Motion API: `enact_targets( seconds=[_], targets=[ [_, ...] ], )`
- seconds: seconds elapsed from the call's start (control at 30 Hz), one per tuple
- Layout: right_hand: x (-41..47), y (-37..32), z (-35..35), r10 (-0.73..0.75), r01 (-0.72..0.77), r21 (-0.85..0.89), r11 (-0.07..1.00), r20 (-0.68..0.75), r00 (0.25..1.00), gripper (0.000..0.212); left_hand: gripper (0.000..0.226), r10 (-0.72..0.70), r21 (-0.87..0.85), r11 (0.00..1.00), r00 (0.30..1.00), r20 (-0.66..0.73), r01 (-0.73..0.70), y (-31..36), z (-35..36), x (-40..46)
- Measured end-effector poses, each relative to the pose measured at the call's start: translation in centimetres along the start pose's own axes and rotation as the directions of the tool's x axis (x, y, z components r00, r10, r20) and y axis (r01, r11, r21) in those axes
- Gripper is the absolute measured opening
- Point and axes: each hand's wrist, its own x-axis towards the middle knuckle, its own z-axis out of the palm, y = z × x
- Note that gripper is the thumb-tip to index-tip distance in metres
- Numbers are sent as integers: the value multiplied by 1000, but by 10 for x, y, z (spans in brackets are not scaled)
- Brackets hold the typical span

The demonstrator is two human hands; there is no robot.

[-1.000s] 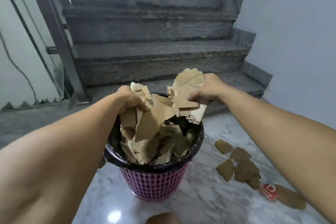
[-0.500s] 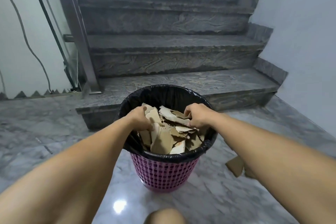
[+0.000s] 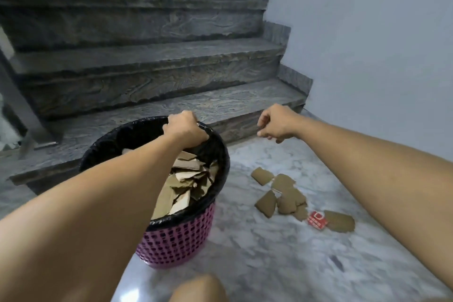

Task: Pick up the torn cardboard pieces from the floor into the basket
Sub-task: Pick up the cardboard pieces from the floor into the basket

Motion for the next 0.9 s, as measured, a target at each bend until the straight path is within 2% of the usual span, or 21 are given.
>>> enact_targets(
  seconds=[0.13,0.2,0.33,0.37,0.43,0.57,0.7,0.73,0.83,0.9],
  targets=[
    [-3,70,-12,131,-131,13,991,-9,991,18,33,120,21,993,992,34,-120,63,36,8],
    [-5,109,-12,195,-195,31,980,-3,981,22,21,165,-8,986,980,115,-165,93,61,7],
    [-8,185,-3,309,-310,32,950,38,950,25,27,227,-31,973,923,310,-229,131,124,7],
    [-8,204,3,335,-337,36,941,52,941,25,25,222,-23,973,910,351,-229,135,140,7],
    [-7,242,13,400,-403,31,915,83,913,28,47,206,16,972,875,439,-236,140,177,11],
    [-8,309,42,486,-489,-19,872,156,860,40,44,153,102,964,828,539,-245,133,245,16],
    [-3,360,84,531,-506,-168,846,171,830,52,52,76,221,947,833,549,-232,117,311,14],
    [-1,372,96,549,-525,-167,834,169,818,60,52,38,283,930,828,559,-234,113,326,13],
    [9,393,130,606,-601,-90,794,193,772,103,56,-33,446,844,801,598,-299,106,356,9],
    [18,399,149,596,-576,-159,802,274,754,108,69,-70,471,827,777,626,-306,101,368,9]
  ],
)
